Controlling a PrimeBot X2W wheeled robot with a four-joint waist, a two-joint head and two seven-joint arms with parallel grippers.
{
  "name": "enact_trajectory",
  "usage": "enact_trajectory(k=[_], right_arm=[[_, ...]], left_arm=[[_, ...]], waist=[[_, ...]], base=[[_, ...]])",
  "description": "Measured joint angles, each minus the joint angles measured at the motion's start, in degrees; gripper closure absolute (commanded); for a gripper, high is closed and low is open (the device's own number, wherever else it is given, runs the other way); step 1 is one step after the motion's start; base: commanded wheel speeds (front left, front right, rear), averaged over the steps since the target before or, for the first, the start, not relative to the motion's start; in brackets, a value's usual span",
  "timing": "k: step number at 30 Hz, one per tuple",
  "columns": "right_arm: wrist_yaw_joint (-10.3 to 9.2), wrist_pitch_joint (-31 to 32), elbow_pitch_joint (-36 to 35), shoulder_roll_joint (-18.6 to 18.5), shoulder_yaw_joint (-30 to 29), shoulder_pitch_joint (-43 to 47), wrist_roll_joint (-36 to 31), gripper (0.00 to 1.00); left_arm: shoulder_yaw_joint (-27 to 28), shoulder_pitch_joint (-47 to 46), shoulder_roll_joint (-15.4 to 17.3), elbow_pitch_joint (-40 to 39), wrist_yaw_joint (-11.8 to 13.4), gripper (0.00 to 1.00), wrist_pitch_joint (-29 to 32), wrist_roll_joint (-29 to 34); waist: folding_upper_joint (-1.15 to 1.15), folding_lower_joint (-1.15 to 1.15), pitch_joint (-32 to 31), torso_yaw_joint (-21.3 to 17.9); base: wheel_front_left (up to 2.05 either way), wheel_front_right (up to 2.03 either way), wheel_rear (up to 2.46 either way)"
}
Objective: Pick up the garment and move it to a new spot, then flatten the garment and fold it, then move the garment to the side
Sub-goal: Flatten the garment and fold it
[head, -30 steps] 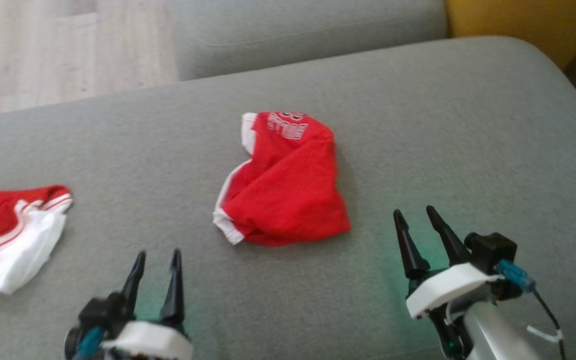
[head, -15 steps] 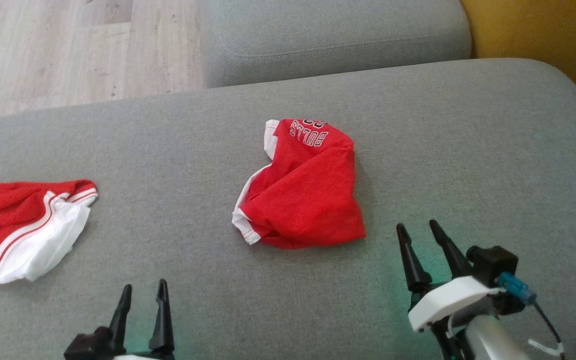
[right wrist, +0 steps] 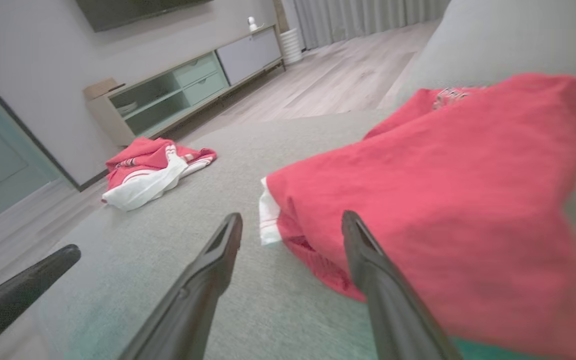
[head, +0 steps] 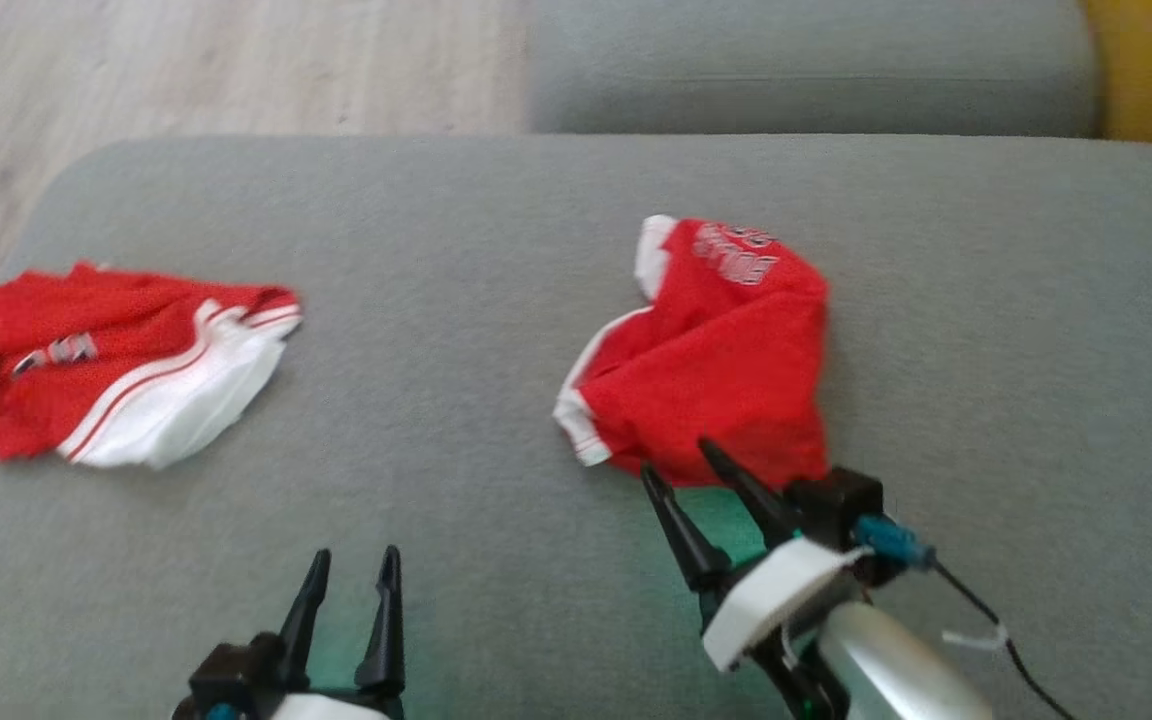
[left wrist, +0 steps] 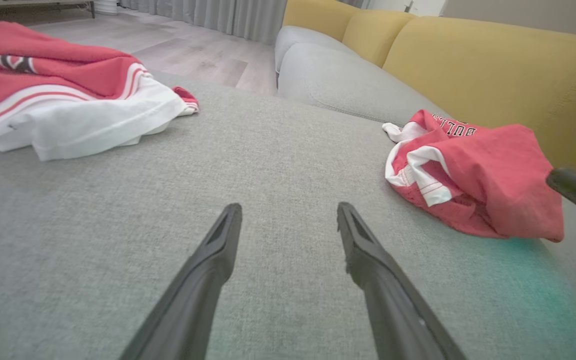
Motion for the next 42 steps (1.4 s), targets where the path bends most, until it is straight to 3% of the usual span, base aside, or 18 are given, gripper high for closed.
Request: enact_trajectory(k=[4,11,20,21,22,24,25,29,36,42], right_arm=[[0.0,0.0,3.7,0.0,2.5,-4.6,3.4,0.0],[0.0,0.0,9.6,-0.1,5.3,-8.8,3.7,0.0],[0.0,0.0,12.9,-0.3,2.8,-10.1,0.5,0.02],[0.0,0.0,12.9,-0.3,2.6,-10.1,0.4,0.09],[0.0,0.0,12.9,-0.3,2.4,-10.1,0.3,0.22],[0.0,0.0,12.9,-0.3,2.0,-10.1,0.3,0.91],[0.0,0.0,12.8,-0.3,1.8,-10.1,0.3,1.0],[0.0,0.0,9.7,-0.4,1.2,-9.9,0.0,1.0],[0.0,0.0,-4.5,-0.6,2.9,-13.0,6.3,1.0],[0.0,-0.1,-15.0,-0.7,-8.6,-29.5,9.8,1.0]], left_arm=[[-0.6,-1.0,0.0,-0.3,0.0,0.0,0.0,-1.7],[-2.7,-2.0,0.0,-1.3,0.0,0.0,0.0,-2.1],[-3.8,-2.4,0.0,-1.4,-0.1,0.0,0.0,-2.5],[-3.9,-2.5,0.0,-1.4,-0.1,0.0,0.0,-2.6],[-4.0,-2.8,0.0,-1.3,-0.1,0.0,0.0,-2.8],[-4.1,-3.5,0.0,-1.3,-0.5,0.0,0.0,-3.0],[-4.1,-3.7,0.0,-1.3,-0.5,0.0,0.0,-3.0],[-4.3,-4.1,0.0,-1.3,-0.5,0.0,0.0,-3.5],[-4.6,-4.0,0.0,-0.9,-0.5,0.0,0.0,-3.5],[-5.4,-3.7,0.0,-0.1,-0.5,0.0,0.0,-3.3]], waist=[[0.0,0.0,1.4,3.8],[0.0,0.0,4.6,9.3],[0.0,0.0,7.1,11.7],[0.0,0.0,7.2,11.7],[0.0,0.0,7.3,11.8],[0.0,0.0,7.4,11.9],[0.0,0.0,7.5,11.9],[0.0,0.0,7.3,11.7],[0.0,0.0,5.4,11.6],[0.0,-0.01,2.9,12.8]], base=[[0.0,0.0,0.0],[0.0,0.0,0.0],[0.0,0.0,0.0],[0.0,0.0,0.0],[0.0,0.0,0.0],[0.0,0.0,0.0],[0.0,0.0,0.0],[0.0,0.0,0.0],[0.0,0.0,0.0],[0.0,0.0,0.0]])
